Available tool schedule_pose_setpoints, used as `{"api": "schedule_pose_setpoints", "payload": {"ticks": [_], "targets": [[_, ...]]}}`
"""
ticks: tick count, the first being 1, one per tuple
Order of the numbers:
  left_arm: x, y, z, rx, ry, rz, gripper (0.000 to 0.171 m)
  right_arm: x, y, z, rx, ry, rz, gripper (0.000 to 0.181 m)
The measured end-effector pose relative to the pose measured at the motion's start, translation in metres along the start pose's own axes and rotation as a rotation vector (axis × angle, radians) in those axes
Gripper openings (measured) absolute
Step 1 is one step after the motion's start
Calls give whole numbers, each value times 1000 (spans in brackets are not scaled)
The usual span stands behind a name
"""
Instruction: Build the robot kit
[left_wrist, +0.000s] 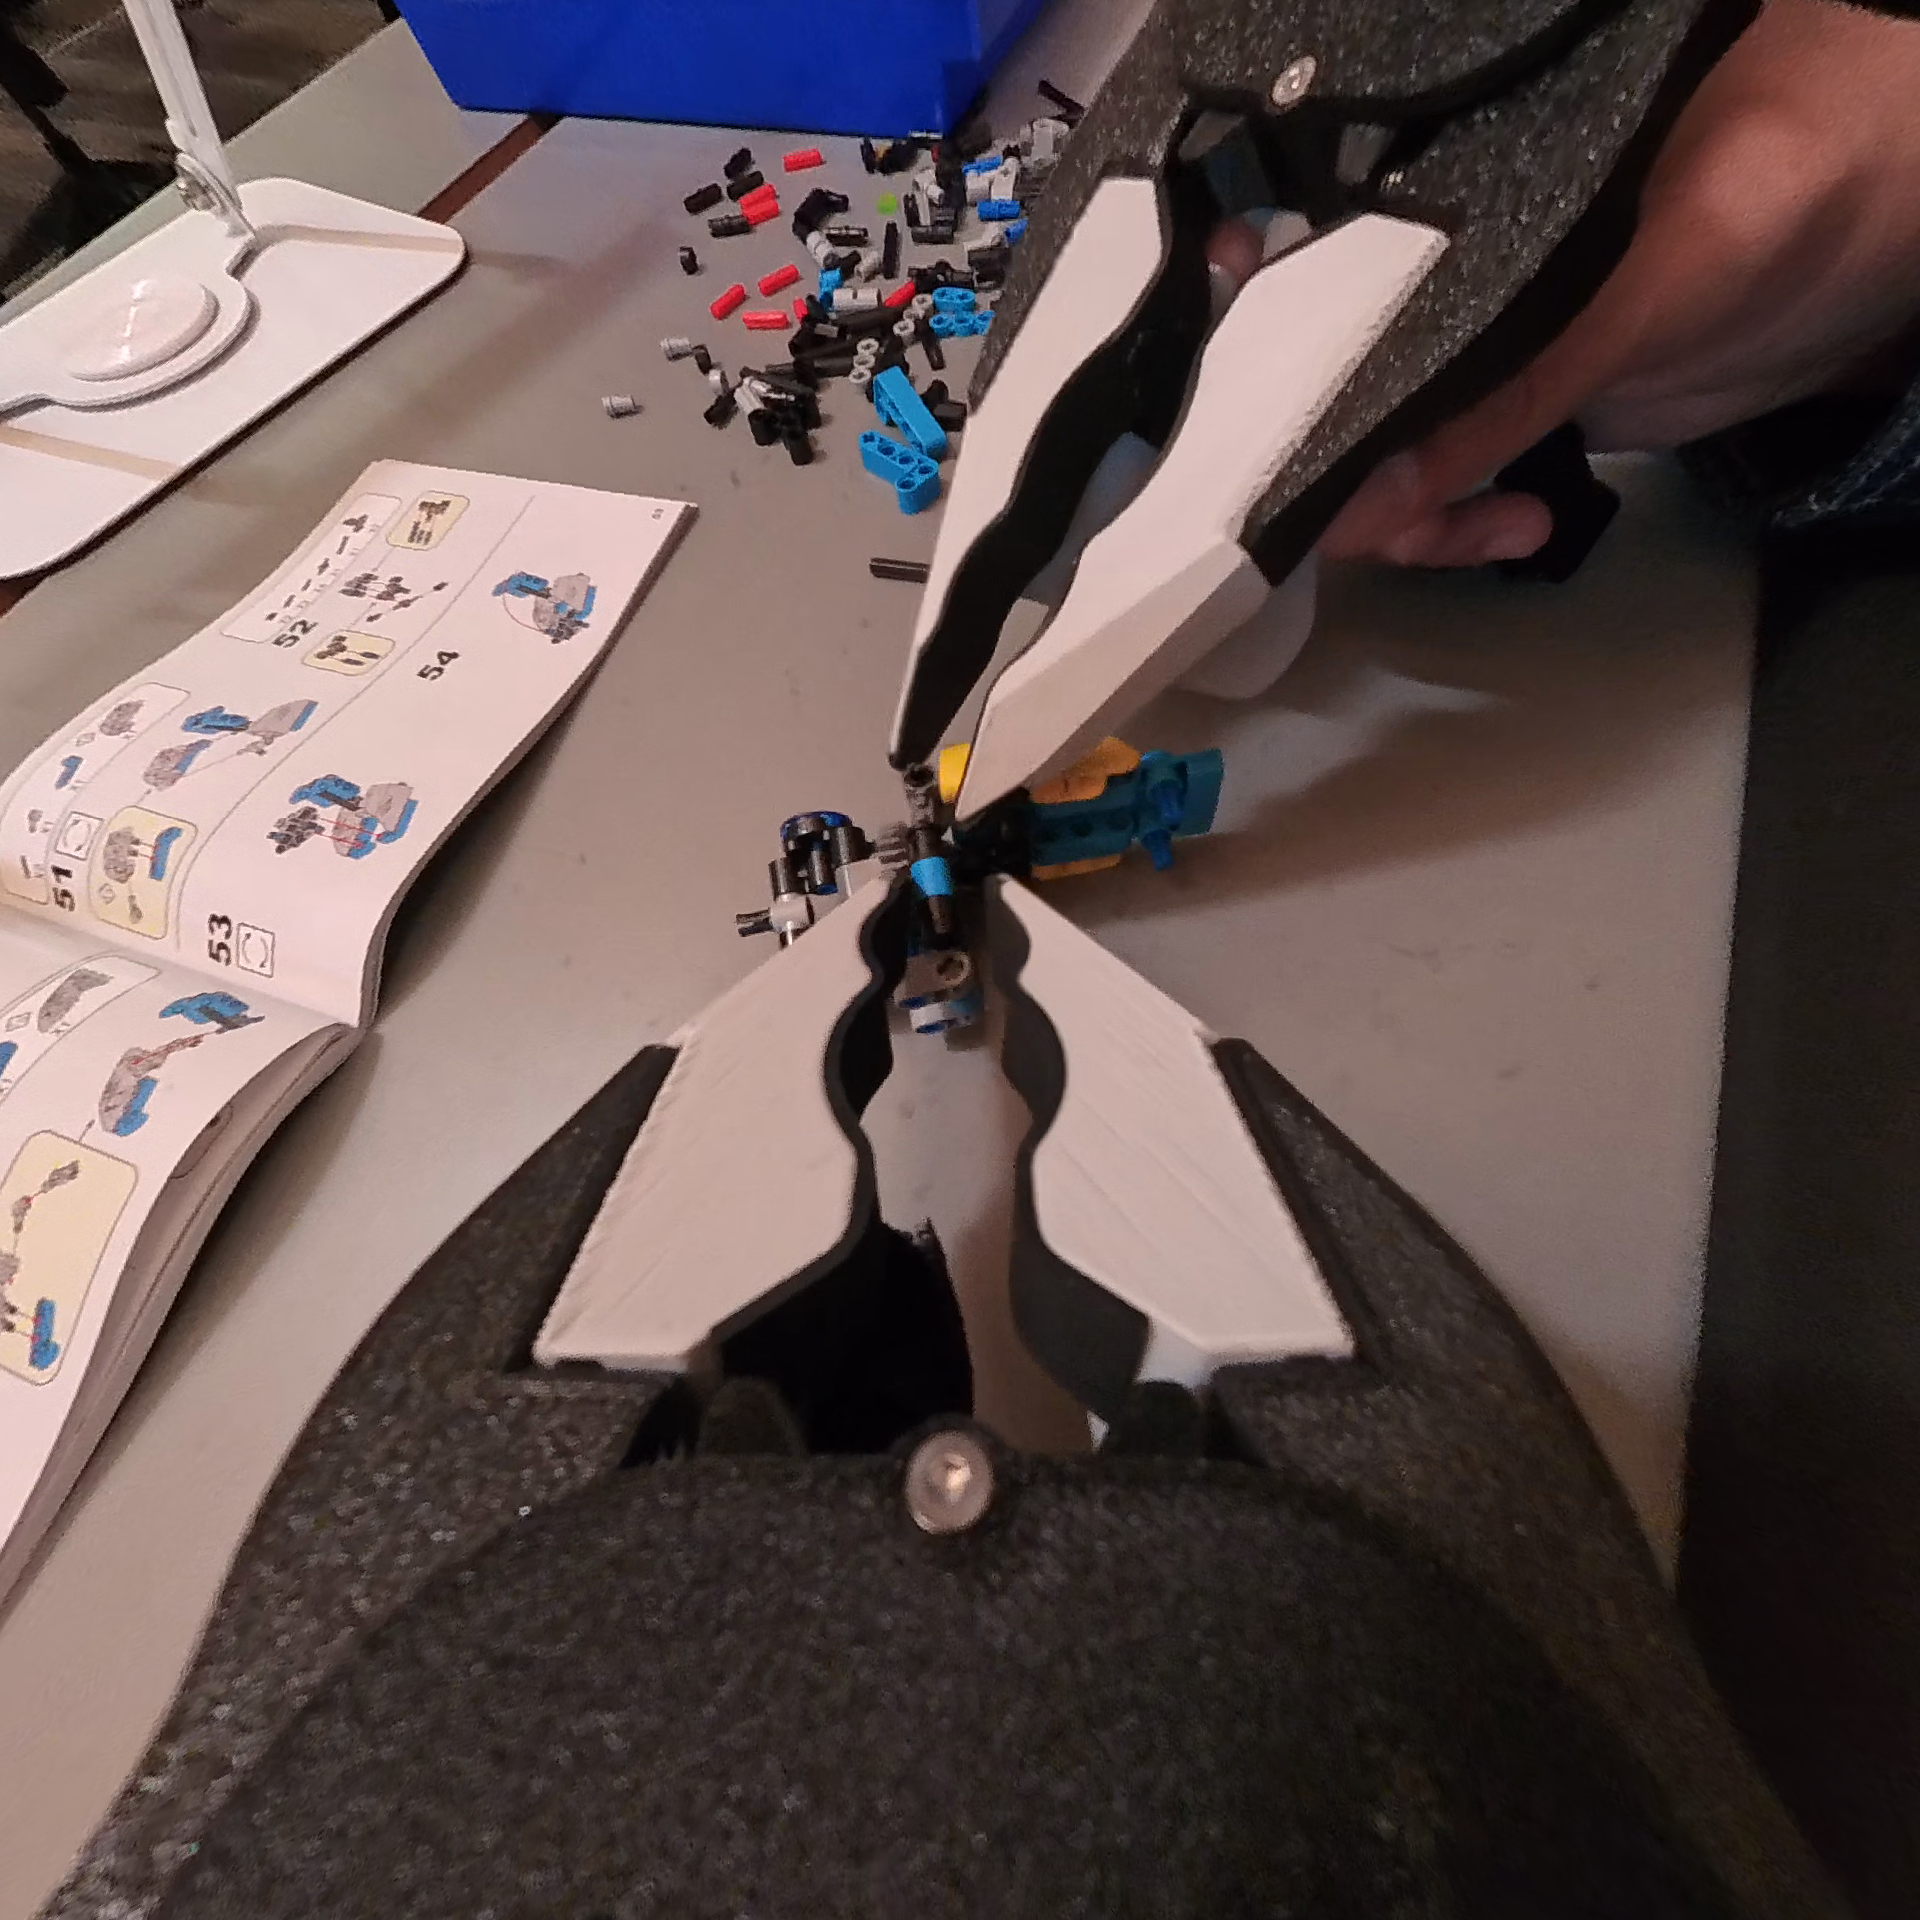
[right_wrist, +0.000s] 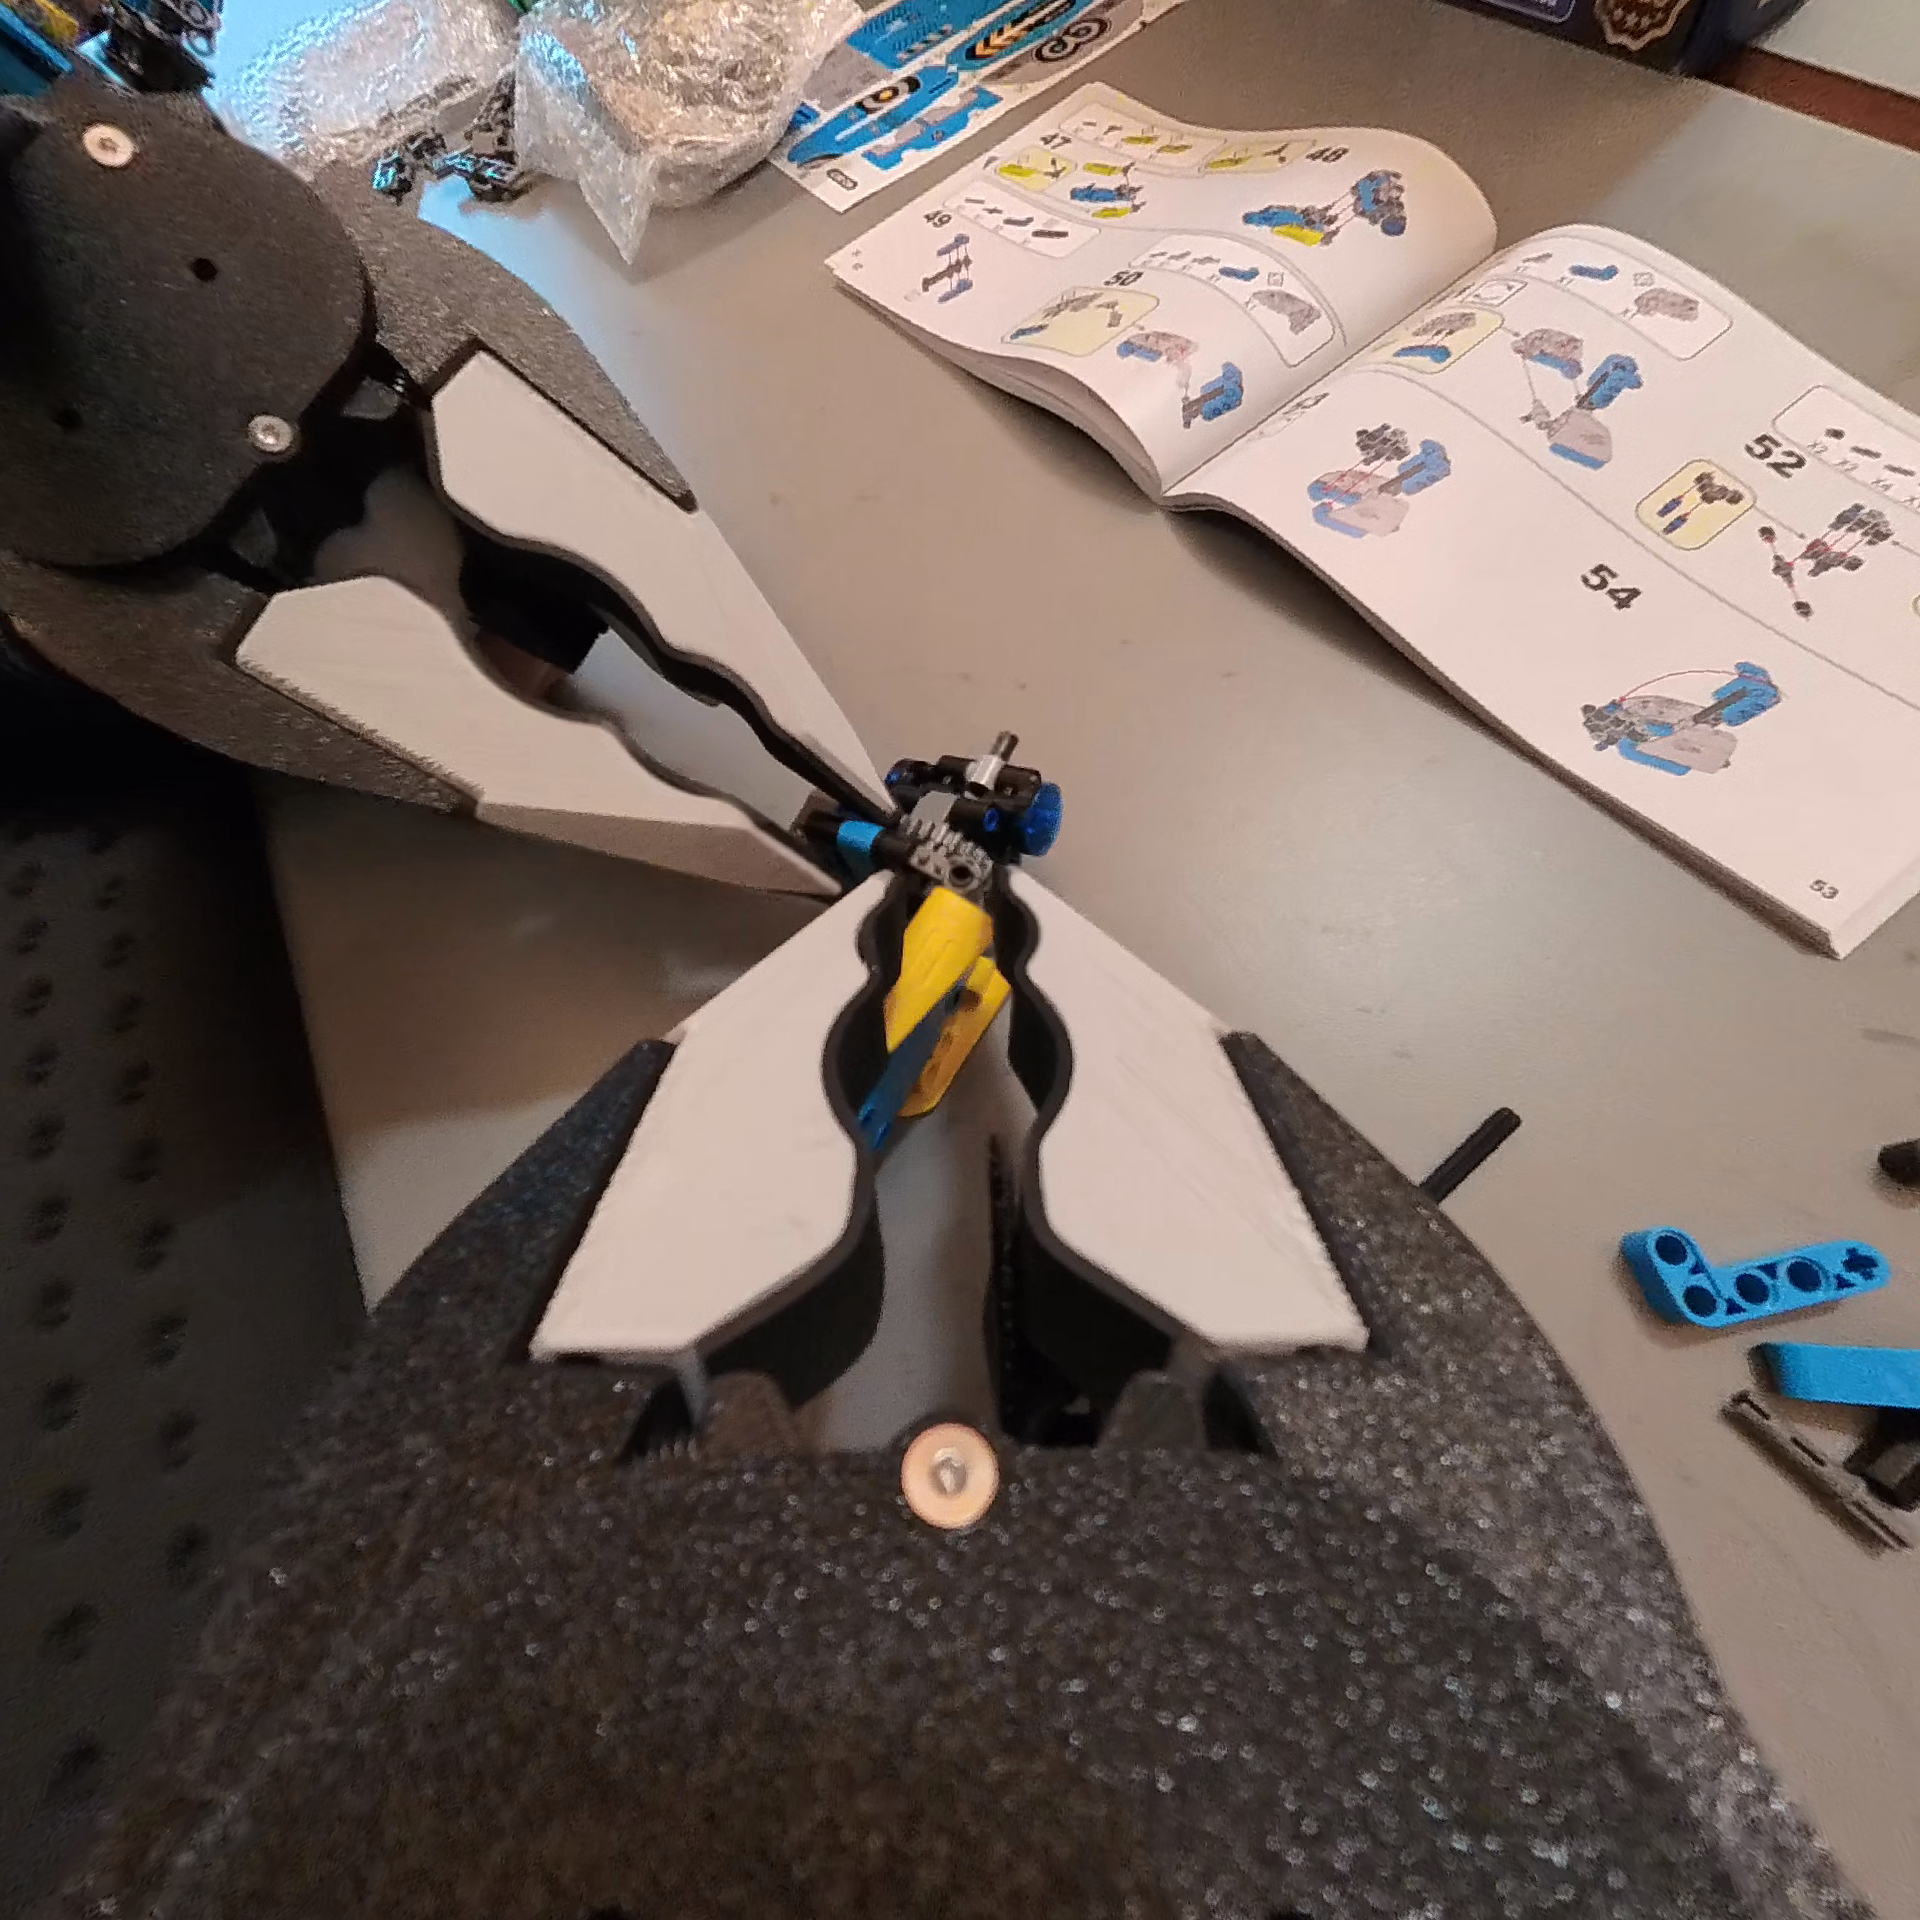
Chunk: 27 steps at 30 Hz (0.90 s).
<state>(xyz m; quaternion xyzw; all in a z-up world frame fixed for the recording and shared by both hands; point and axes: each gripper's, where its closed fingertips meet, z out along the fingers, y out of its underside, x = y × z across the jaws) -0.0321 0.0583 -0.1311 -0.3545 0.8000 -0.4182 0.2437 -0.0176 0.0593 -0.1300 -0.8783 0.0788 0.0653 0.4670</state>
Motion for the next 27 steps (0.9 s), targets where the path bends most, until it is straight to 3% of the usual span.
{"api": "schedule_pose_setpoints", "payload": {"ticks": [11, 27], "targets": [[0, -1, 1, 4, 2, 38, 7, 0, 0, -1, -19, 23, -139, 9], [1, -2, 3, -12, 12, 130, 5, -2, 2, -2, -76, 5, -200, 7]]}}
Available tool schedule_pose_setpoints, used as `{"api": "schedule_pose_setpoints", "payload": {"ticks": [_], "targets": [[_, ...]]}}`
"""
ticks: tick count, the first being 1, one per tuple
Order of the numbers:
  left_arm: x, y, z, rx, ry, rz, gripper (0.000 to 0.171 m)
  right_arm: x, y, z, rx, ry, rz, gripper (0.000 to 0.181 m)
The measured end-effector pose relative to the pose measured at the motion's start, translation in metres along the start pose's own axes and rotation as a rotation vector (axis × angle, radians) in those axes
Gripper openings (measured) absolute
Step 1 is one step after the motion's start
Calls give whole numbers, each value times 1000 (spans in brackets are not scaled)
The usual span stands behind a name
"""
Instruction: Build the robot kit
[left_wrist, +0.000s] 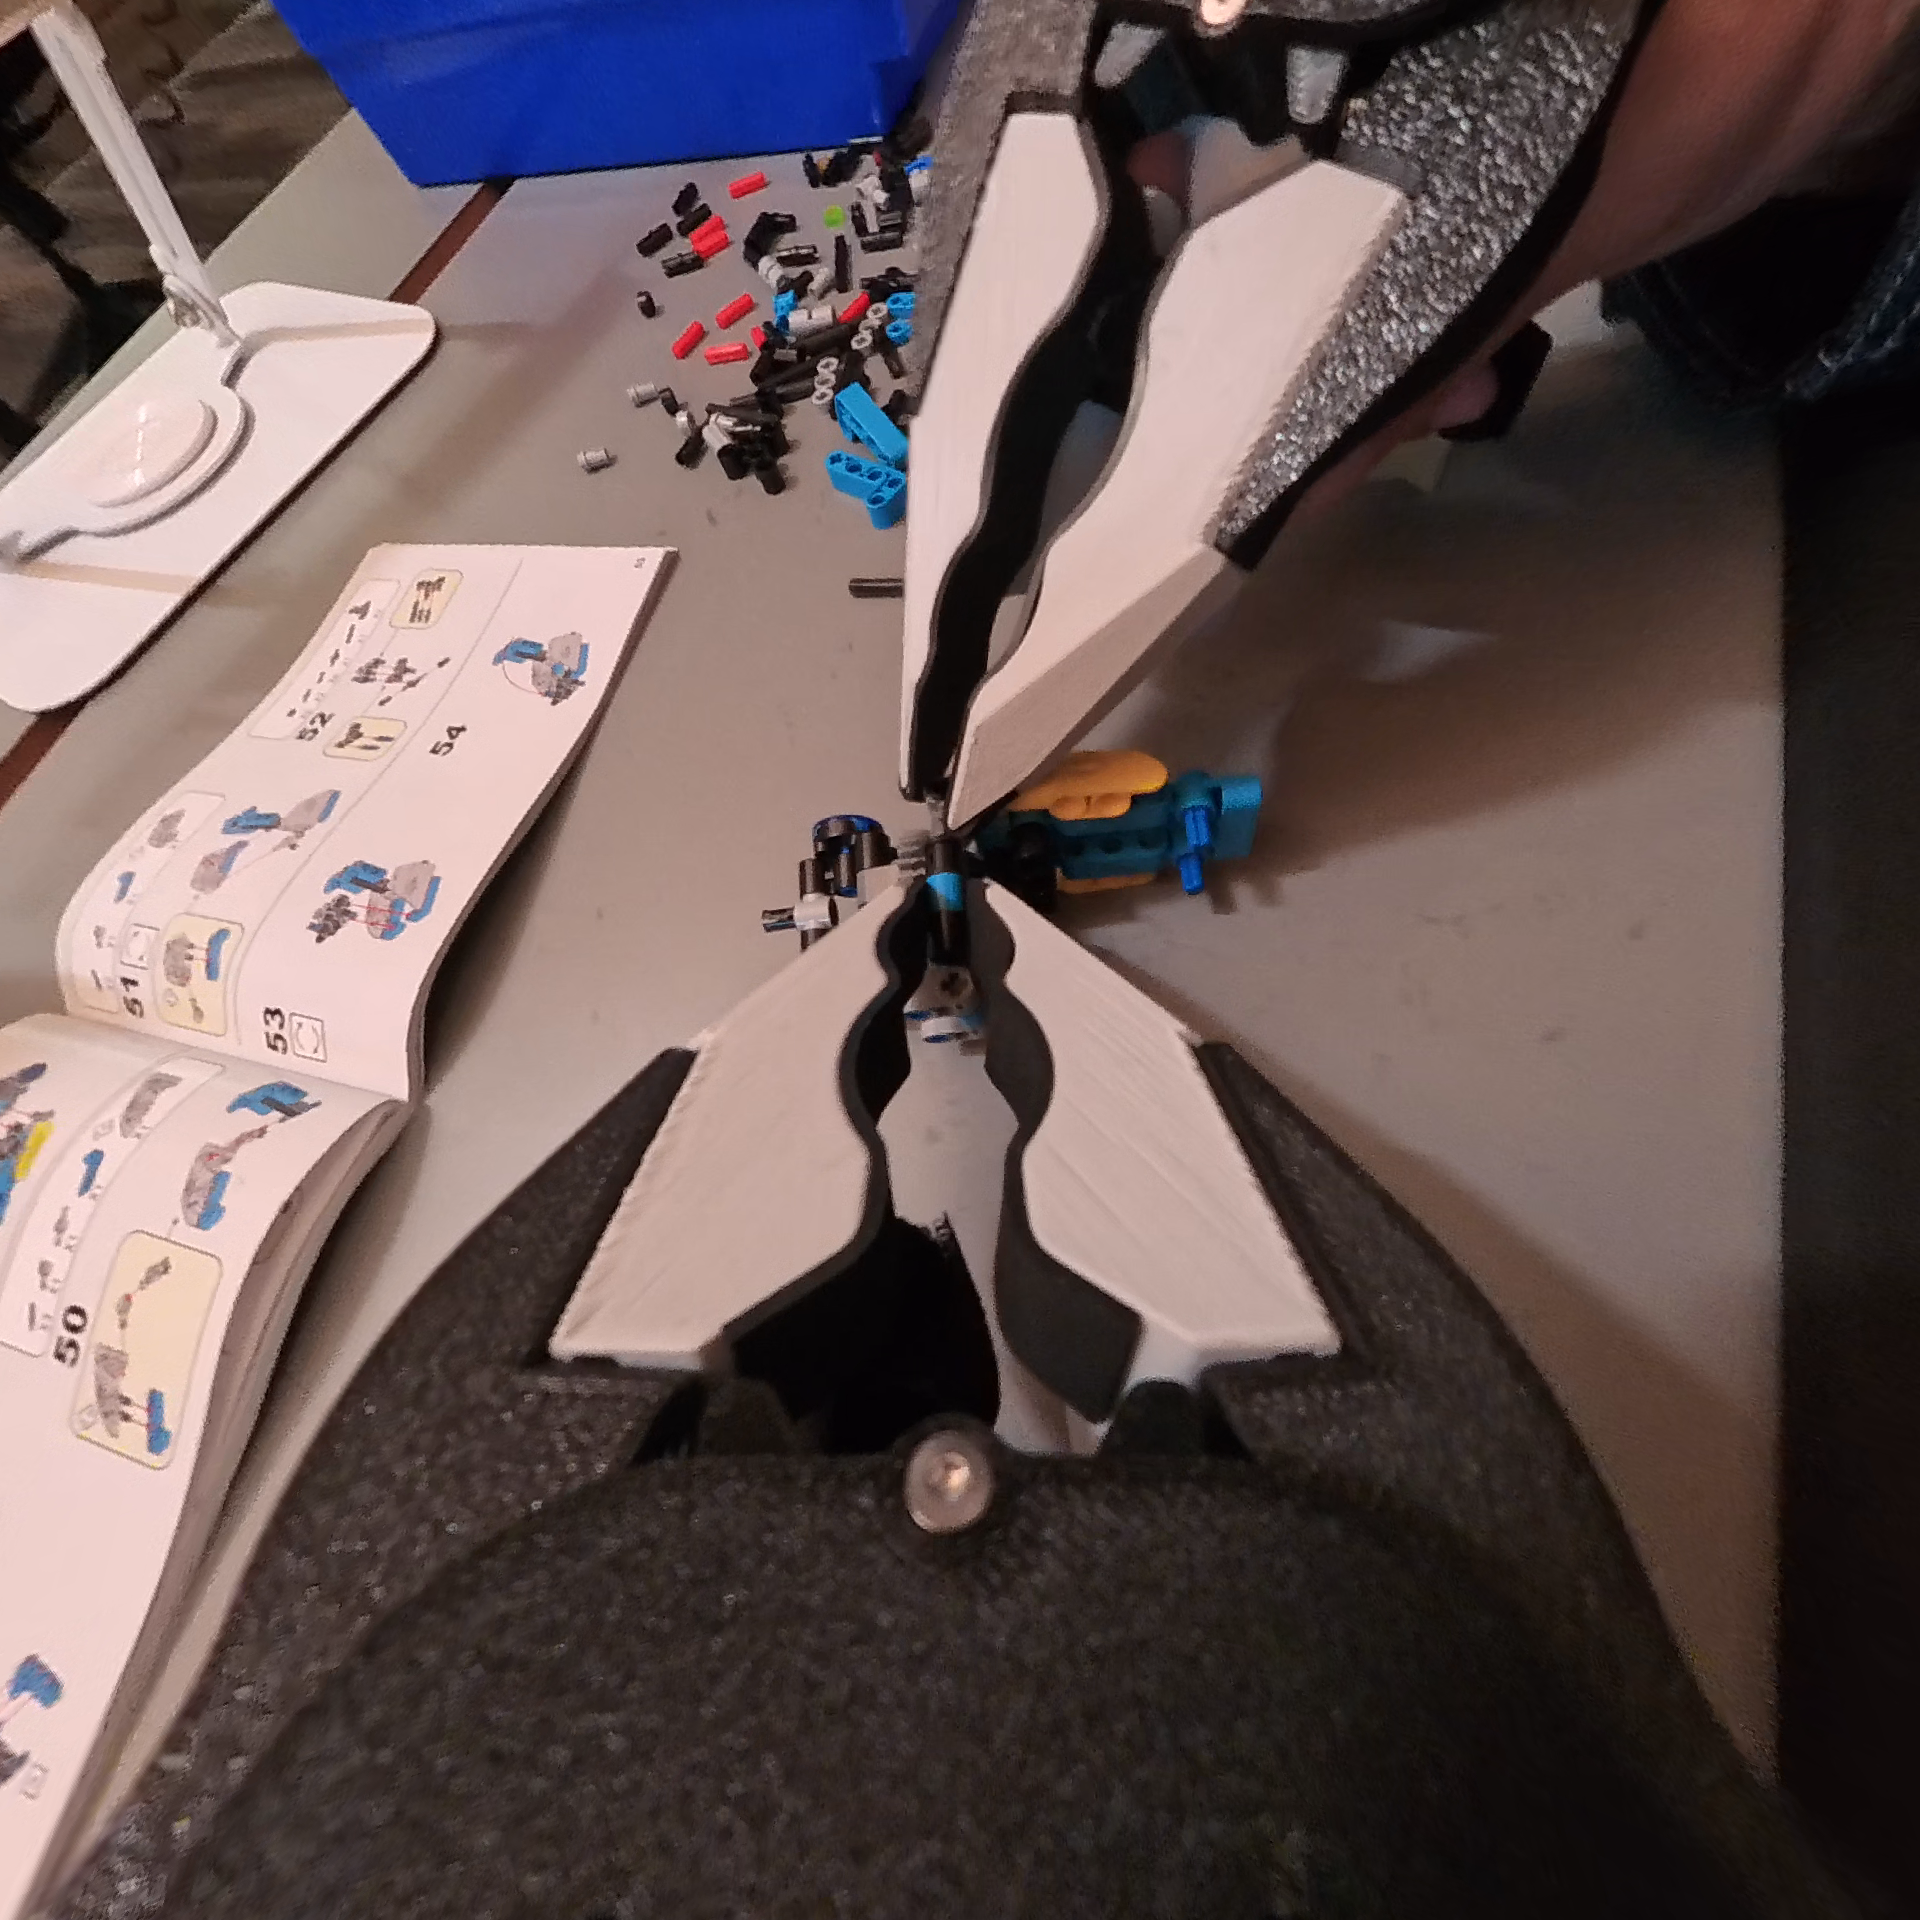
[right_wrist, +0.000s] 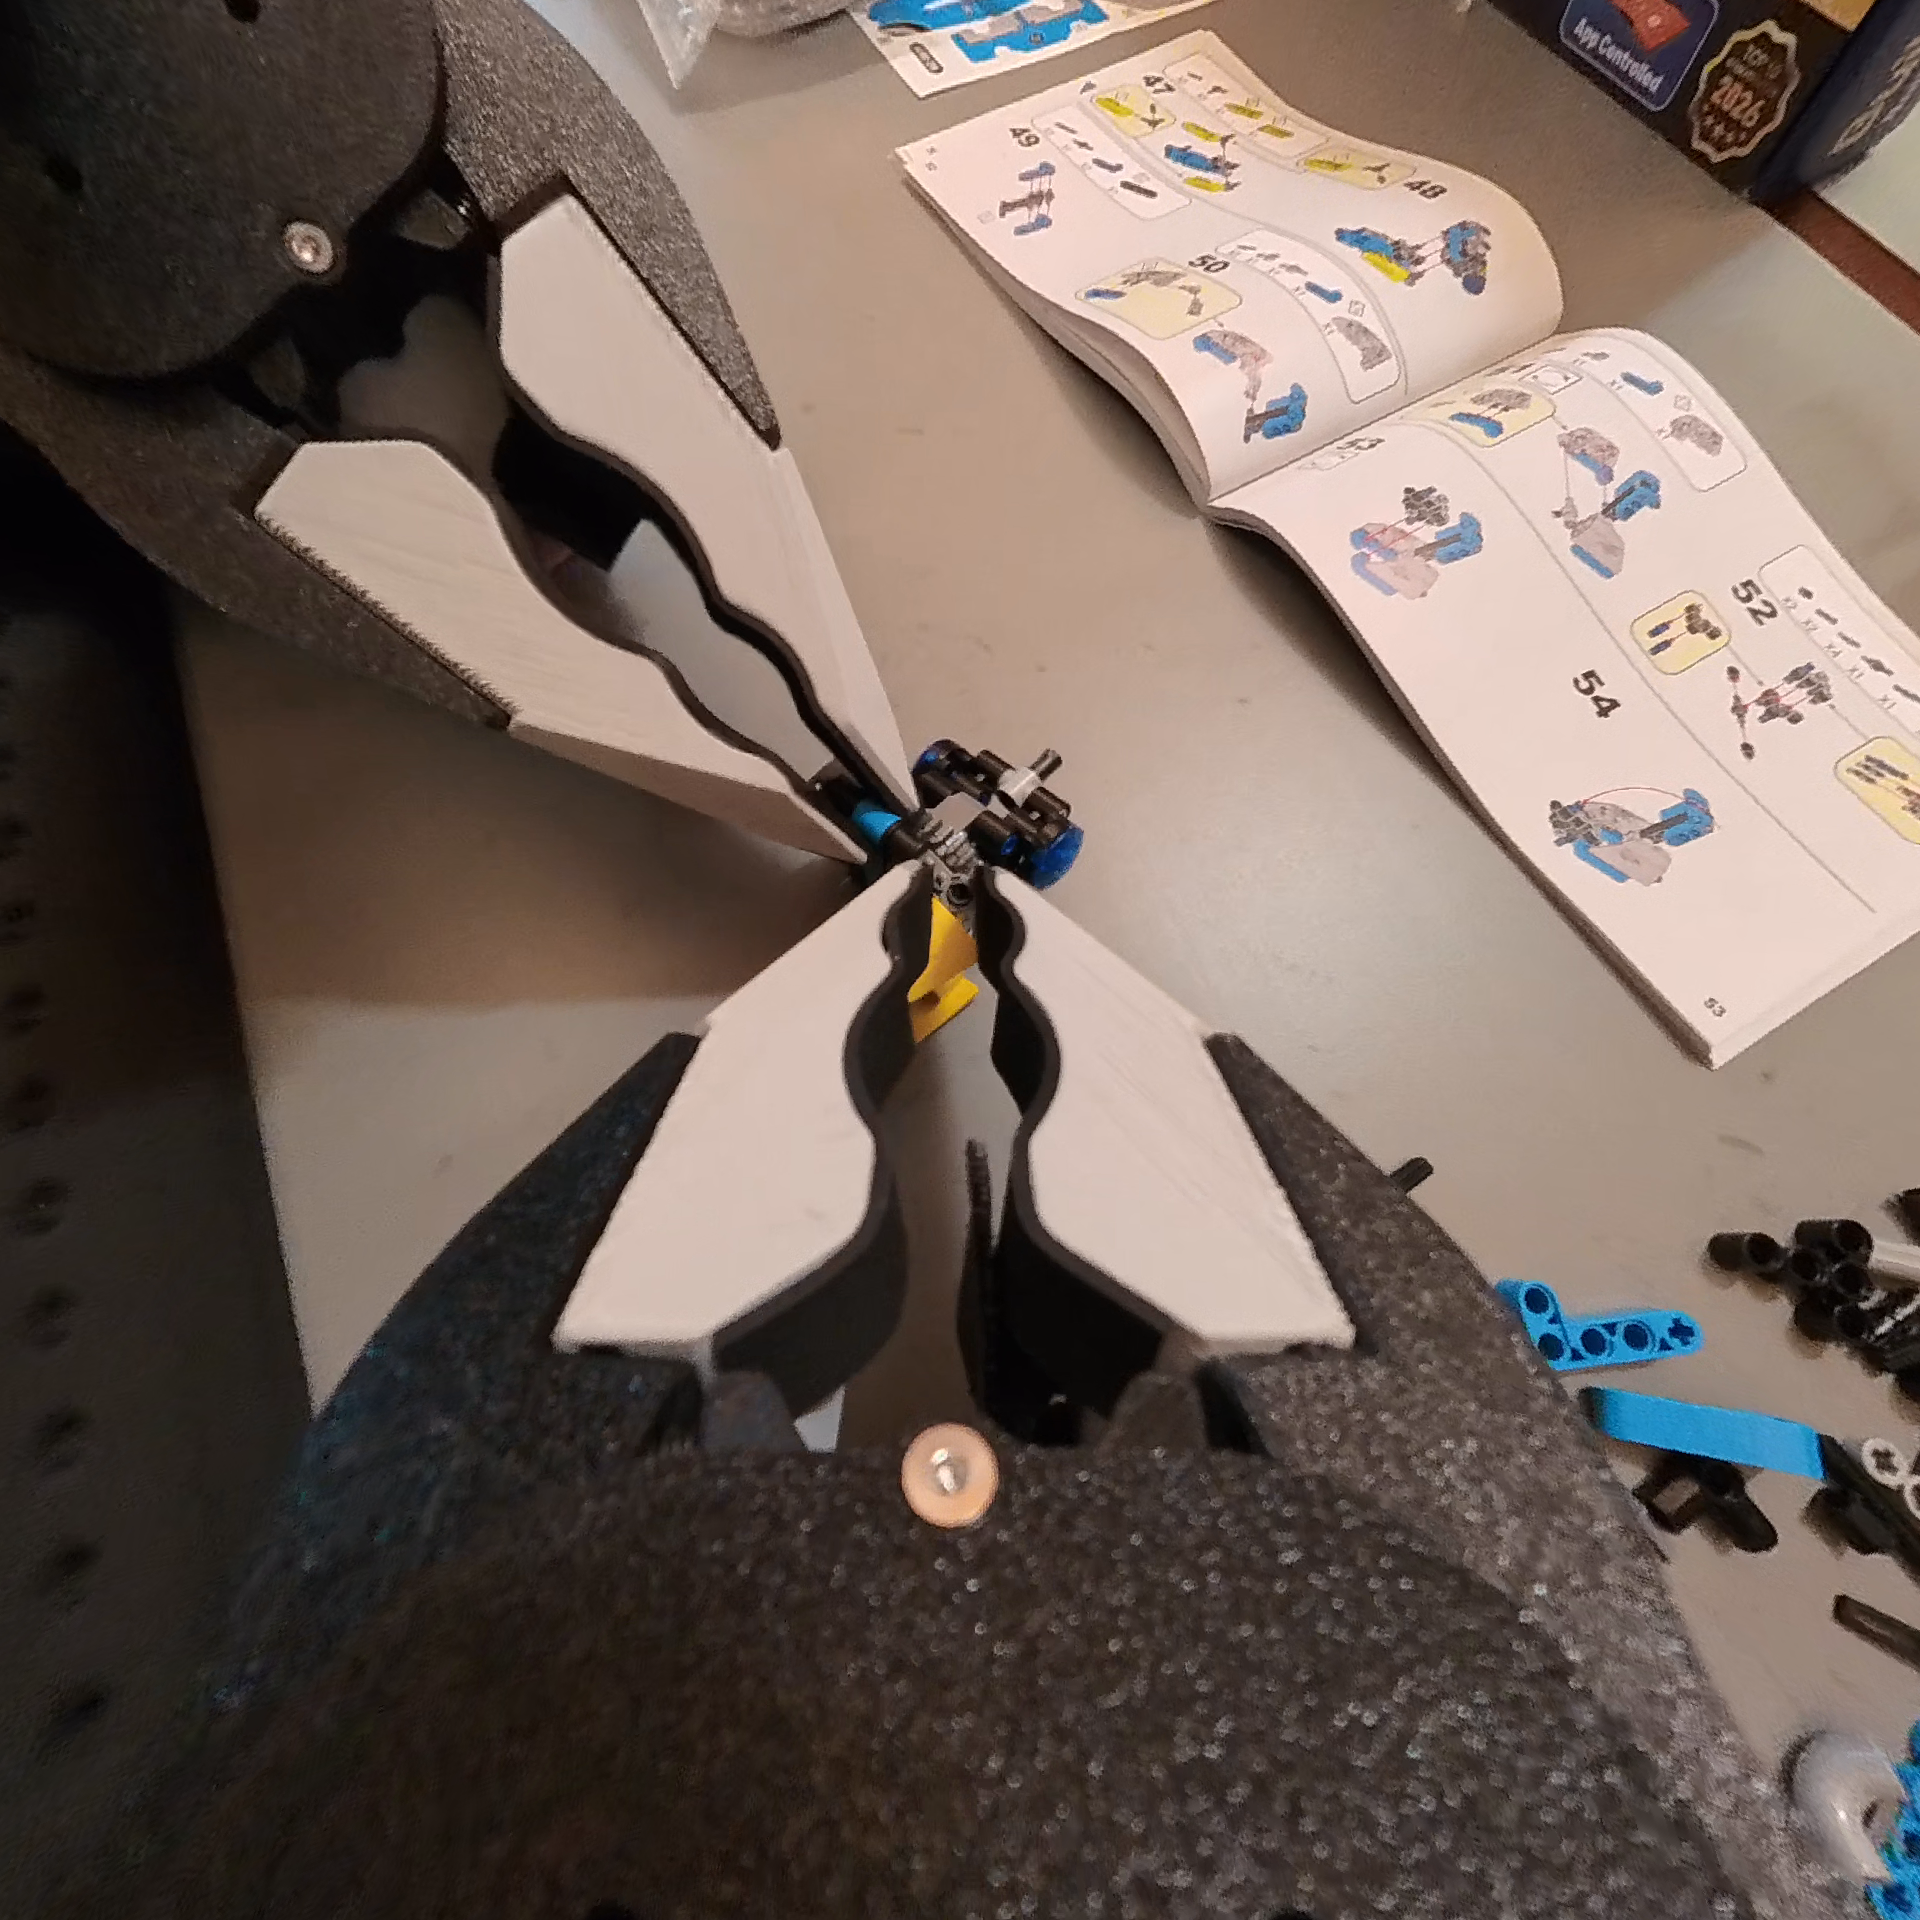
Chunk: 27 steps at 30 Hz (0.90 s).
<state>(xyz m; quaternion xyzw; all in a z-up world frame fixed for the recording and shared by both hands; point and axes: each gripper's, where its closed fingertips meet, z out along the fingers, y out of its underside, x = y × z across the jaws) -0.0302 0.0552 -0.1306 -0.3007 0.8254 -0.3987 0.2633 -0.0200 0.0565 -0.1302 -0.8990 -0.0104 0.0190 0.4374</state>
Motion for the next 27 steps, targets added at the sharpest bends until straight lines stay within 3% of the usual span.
{"api": "schedule_pose_setpoints", "payload": {"ticks": [7, 13, 27], "targets": [[-1, 2, 0, 16, 21, -32, 6, 8, -7, -6, 66, 27, 45, 14], [-1, 2, -1, 20, 19, -20, 7, 1, -2, -15, 109, -153, 230, 19], [4, -1, 1, 19, 8, 9, 6, -2, 4, -2, -11, -52, 62, 10]]}}
